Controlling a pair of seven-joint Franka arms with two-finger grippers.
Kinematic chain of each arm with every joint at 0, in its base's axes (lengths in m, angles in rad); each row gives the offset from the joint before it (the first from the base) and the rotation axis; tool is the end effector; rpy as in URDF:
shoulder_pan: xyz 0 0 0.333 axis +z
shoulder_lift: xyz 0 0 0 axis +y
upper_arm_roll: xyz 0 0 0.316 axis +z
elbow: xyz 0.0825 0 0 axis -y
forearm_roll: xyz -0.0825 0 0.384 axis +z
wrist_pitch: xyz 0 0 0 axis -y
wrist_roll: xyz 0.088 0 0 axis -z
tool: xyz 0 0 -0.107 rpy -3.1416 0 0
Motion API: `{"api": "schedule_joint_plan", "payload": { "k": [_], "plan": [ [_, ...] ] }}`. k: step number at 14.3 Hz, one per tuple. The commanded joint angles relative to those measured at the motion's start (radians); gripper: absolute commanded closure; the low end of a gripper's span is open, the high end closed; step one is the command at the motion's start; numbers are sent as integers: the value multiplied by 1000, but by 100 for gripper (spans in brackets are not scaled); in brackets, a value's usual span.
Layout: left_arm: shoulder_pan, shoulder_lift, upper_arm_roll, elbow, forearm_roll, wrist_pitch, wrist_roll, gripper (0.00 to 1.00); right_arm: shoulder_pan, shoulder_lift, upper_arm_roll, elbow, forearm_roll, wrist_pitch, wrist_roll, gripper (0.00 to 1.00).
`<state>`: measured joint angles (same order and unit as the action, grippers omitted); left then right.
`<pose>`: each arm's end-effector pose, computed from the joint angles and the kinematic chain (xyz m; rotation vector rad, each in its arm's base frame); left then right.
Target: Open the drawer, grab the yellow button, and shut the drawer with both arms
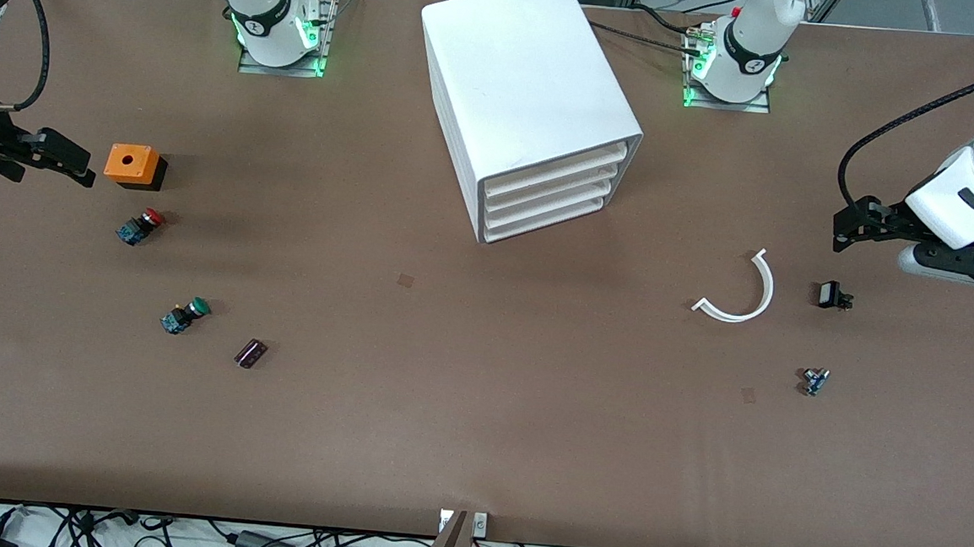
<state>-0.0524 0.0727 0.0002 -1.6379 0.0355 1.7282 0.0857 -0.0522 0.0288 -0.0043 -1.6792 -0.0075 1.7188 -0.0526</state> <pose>0.5862 -0.0274 0.5650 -3.0981 0.2221 -0.0264 0.5714 -0.0330 0.5697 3.1334 -0.0044 0.0163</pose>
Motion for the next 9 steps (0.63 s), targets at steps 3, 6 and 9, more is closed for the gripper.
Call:
{"api": "schedule_joint_plan", "payload": {
  "k": [3,6,9],
  "plan": [
    [-3,-25,1,-19,3,-6,5,0,-2,-12,6,-13,-6,10,-4,0],
    [-3,-25,1,-19,3,-6,5,0,-2,-7,6,-13,-5,10,-6,0],
    [-3,-25,1,-19,1,-9,2,0,-2,0,6,-13,-5,7,-4,0]
  ]
}}
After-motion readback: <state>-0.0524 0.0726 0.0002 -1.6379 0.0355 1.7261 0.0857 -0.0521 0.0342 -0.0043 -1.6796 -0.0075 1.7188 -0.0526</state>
